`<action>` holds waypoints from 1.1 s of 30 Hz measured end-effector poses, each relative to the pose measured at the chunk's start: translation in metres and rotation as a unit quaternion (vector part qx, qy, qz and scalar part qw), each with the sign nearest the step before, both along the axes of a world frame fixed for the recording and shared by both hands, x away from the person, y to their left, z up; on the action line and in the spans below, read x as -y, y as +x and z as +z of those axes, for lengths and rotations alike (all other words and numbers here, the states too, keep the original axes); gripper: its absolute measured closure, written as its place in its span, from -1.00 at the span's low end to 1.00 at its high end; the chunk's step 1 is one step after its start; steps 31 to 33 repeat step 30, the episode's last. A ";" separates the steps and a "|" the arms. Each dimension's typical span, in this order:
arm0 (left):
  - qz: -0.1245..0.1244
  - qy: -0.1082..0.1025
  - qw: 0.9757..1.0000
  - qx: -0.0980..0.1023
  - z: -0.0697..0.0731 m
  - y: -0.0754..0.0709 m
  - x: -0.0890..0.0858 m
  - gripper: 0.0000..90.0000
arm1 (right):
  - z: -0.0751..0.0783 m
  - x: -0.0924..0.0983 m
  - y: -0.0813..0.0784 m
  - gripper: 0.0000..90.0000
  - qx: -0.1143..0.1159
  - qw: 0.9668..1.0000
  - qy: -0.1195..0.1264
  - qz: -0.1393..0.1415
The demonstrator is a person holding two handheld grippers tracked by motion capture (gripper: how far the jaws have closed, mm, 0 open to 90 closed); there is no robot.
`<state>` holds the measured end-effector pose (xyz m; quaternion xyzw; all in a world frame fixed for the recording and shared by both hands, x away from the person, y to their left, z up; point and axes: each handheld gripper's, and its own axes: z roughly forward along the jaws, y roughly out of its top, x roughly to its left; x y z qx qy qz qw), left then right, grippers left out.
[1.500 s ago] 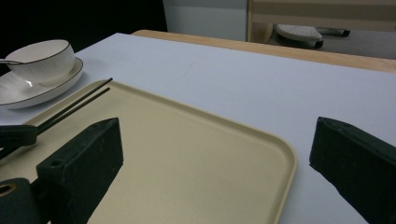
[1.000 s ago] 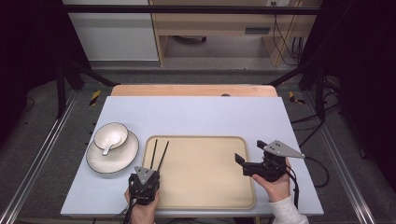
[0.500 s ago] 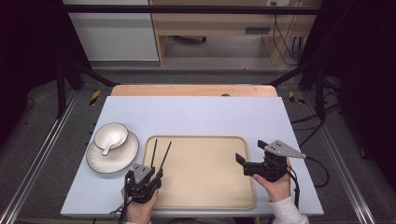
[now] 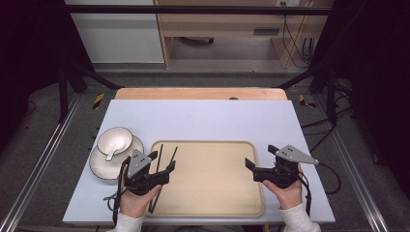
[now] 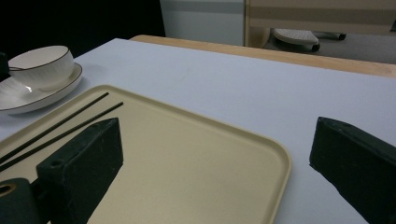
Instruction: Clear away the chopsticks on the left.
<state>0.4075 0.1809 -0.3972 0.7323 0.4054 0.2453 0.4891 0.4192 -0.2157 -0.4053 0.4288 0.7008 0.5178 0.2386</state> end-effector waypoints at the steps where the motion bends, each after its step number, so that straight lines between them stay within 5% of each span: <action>1: -0.008 0.004 1.000 0.000 0.003 0.002 -0.001 -0.42 | 0.000 0.000 0.000 -0.94 0.001 1.000 0.001 -0.001; 5: -0.027 0.029 0.999 0.007 0.007 0.003 -0.009 -0.50 | 0.001 0.000 0.000 -0.94 -0.001 1.000 0.004 -0.003; 13: -0.020 0.035 0.999 -0.002 -0.004 -0.007 -0.038 -0.59 | 0.000 0.003 0.000 -0.94 0.001 1.000 0.003 -0.006; 33: -0.005 0.022 1.000 -0.001 -0.018 -0.016 -0.066 -0.71 | -0.006 0.005 0.002 -0.96 -0.002 1.000 -0.006 -0.010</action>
